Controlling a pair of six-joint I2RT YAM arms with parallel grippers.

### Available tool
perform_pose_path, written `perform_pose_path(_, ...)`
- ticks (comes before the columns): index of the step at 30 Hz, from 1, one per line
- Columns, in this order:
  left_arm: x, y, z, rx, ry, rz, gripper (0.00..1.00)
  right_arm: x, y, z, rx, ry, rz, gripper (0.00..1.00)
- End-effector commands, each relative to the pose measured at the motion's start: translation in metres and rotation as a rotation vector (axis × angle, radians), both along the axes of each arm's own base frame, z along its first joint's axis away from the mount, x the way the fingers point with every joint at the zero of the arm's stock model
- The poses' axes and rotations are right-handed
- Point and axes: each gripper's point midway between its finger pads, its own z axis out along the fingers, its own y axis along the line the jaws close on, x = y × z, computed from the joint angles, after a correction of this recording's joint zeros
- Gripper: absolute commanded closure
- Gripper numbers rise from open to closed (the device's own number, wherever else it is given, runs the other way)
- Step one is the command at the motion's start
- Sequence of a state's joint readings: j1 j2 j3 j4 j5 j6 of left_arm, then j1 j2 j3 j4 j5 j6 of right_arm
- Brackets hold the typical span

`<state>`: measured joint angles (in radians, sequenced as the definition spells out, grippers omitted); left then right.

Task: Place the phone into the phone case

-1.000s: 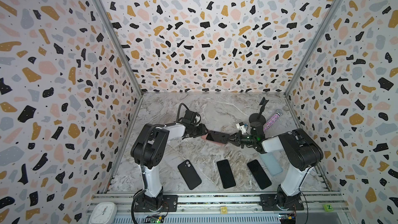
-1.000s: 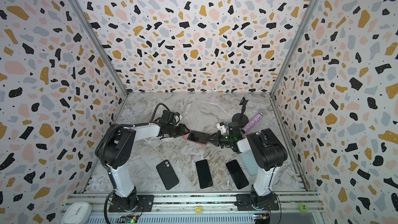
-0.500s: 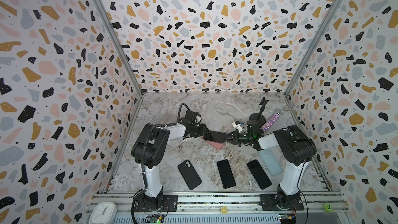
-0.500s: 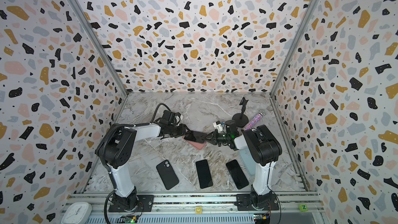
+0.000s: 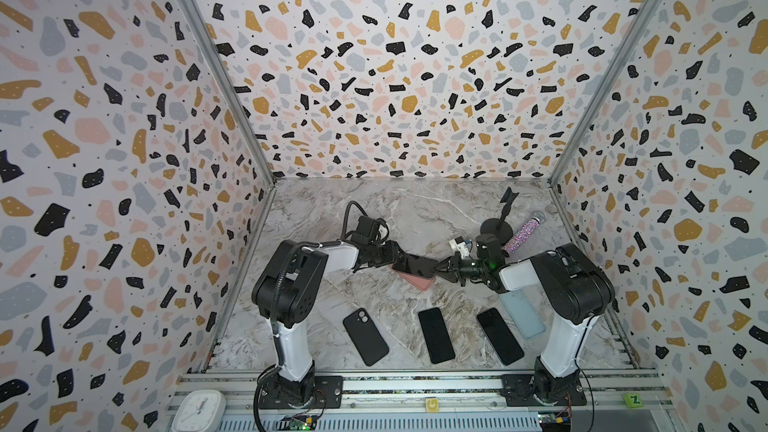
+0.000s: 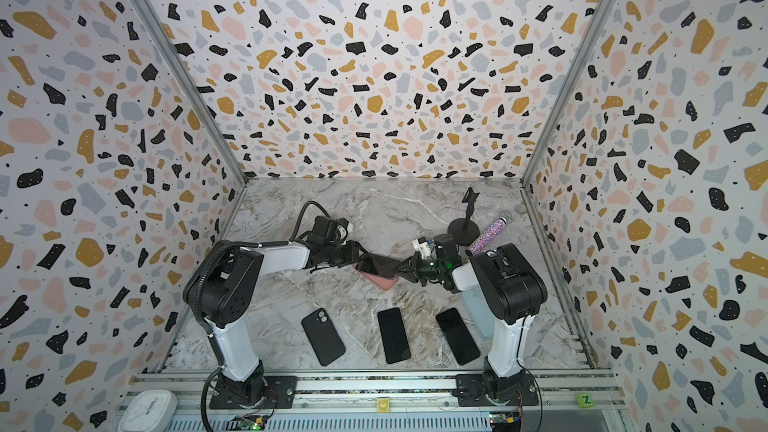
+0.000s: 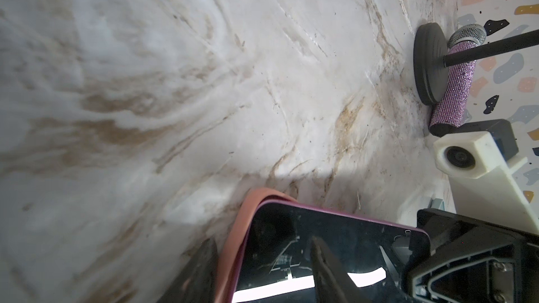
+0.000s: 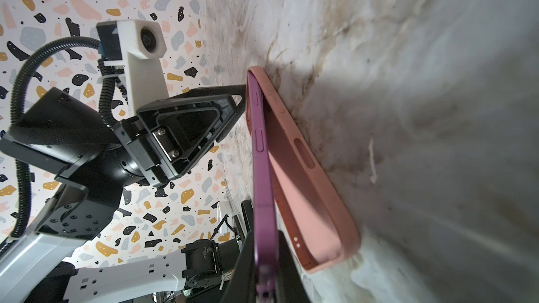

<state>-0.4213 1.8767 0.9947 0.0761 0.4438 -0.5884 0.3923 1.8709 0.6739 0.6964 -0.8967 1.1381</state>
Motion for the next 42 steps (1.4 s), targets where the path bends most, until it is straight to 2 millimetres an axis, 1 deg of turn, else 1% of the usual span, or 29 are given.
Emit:
perform_pose_path(1, -0.022, -0.015, 0.002, -0.041, 0.039, -0.049, 0.49, -0.011, -0.004, -0.021, -0.048, 0.125, -0.066, 1.00)
perform_pose_path(7, -0.028, -0.014, 0.001, -0.057, 0.041, -0.042, 0.49, -0.006, -0.003, -0.019, -0.041, 0.120, -0.094, 1.00)
perform_pose_path(14, -0.032, -0.017, 0.000, -0.065, 0.044, -0.049, 0.50, -0.013, 0.010, -0.024, -0.047, 0.117, -0.071, 1.00)
perform_pose_path(19, -0.032, -0.017, 0.001, -0.066, 0.042, -0.050, 0.50, -0.018, 0.007, -0.035, -0.072, 0.128, -0.058, 1.00)
perform_pose_path(23, -0.034, -0.021, 0.003, -0.074, 0.040, -0.056, 0.50, -0.018, 0.004, -0.042, -0.106, 0.123, -0.065, 1.00)
perform_pose_path(28, -0.038, -0.026, 0.004, -0.088, 0.038, -0.062, 0.51, -0.017, 0.006, -0.050, -0.145, 0.118, -0.065, 1.00)
perform_pose_path(36, -0.040, -0.029, 0.006, -0.087, 0.032, -0.073, 0.51, -0.015, 0.008, -0.051, -0.191, 0.093, -0.051, 1.00)
perform_pose_path(37, -0.039, -0.029, 0.006, -0.084, 0.030, -0.073, 0.51, -0.015, 0.007, -0.049, -0.200, 0.084, -0.051, 0.99)
perform_pose_path(42, -0.036, -0.023, 0.007, -0.072, 0.027, -0.064, 0.51, -0.011, 0.002, -0.036, -0.208, 0.049, -0.057, 0.85)
